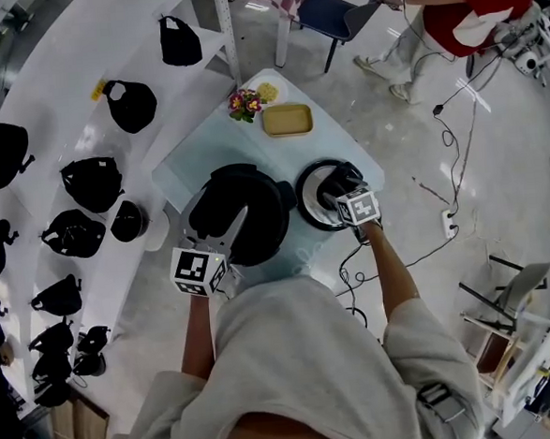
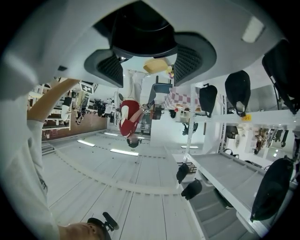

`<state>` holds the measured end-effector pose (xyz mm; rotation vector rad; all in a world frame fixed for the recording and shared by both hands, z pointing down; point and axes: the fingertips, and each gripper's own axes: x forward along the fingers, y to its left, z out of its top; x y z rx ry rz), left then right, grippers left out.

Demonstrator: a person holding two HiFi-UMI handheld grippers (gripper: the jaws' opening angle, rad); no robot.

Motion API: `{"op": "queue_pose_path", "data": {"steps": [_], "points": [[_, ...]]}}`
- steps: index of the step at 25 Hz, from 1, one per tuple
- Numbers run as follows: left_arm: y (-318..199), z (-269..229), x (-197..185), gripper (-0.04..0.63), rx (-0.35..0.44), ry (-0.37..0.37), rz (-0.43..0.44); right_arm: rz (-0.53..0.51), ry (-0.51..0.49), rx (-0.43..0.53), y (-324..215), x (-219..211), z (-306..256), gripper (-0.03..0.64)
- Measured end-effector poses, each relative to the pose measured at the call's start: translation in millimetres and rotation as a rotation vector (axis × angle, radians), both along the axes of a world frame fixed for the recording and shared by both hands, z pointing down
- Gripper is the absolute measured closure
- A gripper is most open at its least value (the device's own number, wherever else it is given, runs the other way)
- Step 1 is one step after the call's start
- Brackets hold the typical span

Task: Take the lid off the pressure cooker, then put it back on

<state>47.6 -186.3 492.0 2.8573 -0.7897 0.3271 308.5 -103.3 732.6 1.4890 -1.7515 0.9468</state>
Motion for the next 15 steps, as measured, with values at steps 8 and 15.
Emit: {"op": "queue_pose_path", "data": {"steps": [8, 15], "points": [[-2.4, 6.1, -20.4, 0.264, -0.019, -0.021, -0.057, -0.1, 0.083, -0.199, 4.0, 8.3, 44.7, 0.319], [-3.9, 7.6, -35.9, 0.264, -0.021, -0.05, -0.098, -0.134, 0.139, -0.353, 18.1, 11.7, 66.1, 0.33]]}}
